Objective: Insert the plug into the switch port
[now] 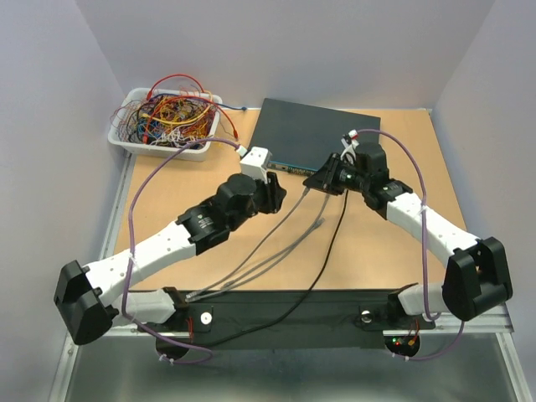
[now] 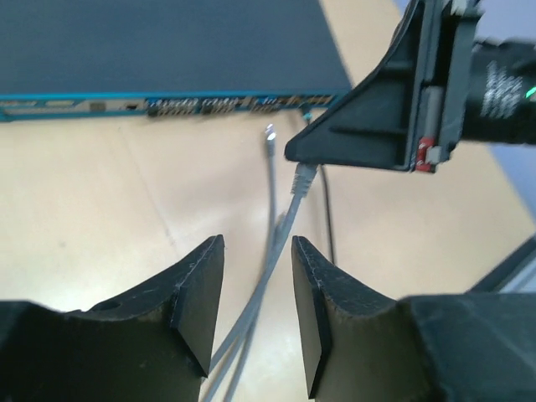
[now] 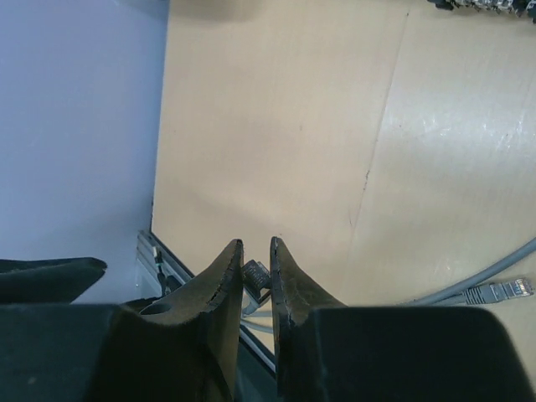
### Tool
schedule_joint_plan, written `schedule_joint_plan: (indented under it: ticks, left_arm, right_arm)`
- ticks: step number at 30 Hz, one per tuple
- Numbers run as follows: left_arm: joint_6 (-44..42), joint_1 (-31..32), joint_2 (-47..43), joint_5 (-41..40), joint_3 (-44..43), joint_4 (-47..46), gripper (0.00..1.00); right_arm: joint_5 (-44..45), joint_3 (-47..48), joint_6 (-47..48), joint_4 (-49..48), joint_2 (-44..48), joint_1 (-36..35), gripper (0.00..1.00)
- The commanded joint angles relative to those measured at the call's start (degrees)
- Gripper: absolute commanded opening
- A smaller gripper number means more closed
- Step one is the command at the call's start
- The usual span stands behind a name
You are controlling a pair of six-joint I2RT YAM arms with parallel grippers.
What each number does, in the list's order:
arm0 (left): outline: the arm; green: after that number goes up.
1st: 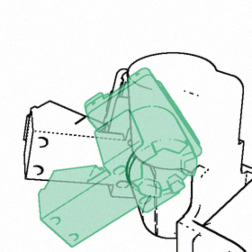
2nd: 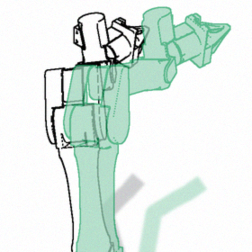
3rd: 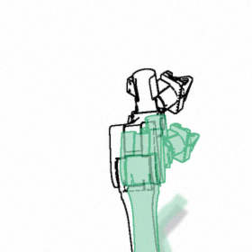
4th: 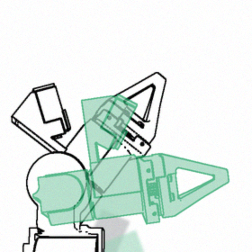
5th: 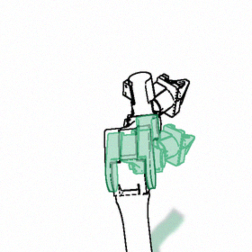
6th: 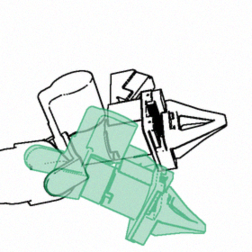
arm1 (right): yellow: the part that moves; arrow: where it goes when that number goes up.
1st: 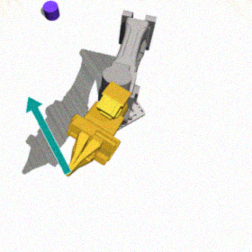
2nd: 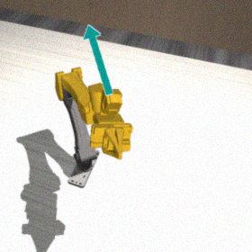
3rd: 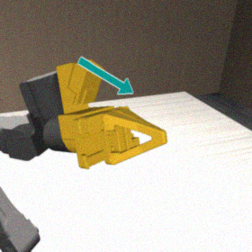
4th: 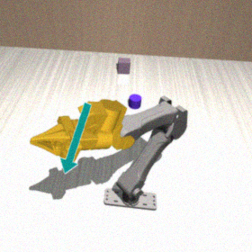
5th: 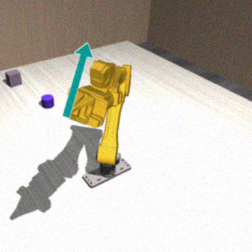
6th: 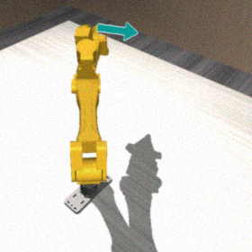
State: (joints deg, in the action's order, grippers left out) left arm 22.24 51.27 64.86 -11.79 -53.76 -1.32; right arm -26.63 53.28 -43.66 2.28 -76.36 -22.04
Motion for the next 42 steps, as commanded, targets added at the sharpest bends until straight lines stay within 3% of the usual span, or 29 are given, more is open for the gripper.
schedule_joint_plan:
  ticks: [1, 5, 10, 30, 34, 39, 41, 42]
  left_arm:
    - [-5.3, 3.3, 2.5, -10.1, -1.7, 2.3, 0.48]
    - [-6.2, 6.7, 6.3, -13.8, -3.4, 1.7, 0.47]
    - [-7.6, 8.2, 11.5, -11.8, -5.1, 0.1, 0.47]
    - [-8.4, 9.2, 18.6, -9.6, -6.9, -4.0, 0.43]
    - [-8.4, 9.4, 19.2, -9.9, -7.7, -3.9, 0.33]
    - [-8.8, 9.5, 19.5, -9.7, -7.5, -4.0, 0.08]
    - [-9.1, 9.6, 19.6, -9.5, -7.3, -4.0, 0.05]
    - [-9.2, 9.6, 19.6, -9.5, -7.2, -4.0, 0.05]
  right_arm:
    - [2.1, 4.0, 1.5, 3.3, -1.5, -2.3, 0.0]
    - [2.2, 4.5, 1.4, 3.8, -2.1, -3.2, 0.01]
    - [1.8, 4.8, 1.2, 3.9, -2.9, -4.1, 0.01]
    - [1.4, 4.0, 1.3, 4.1, -2.7, -5.5, 0.0]
    - [1.5, 3.7, 1.4, 4.2, -2.4, -5.5, 0.0]
    - [0.9, 3.2, 1.6, 4.3, -2.2, -5.6, 0.0]
    - [1.1, 3.1, 1.6, 4.6, -2.1, -5.6, 0.0]
    - [1.3, 3.2, 2.0, 4.8, -2.1, -5.6, 0.06]
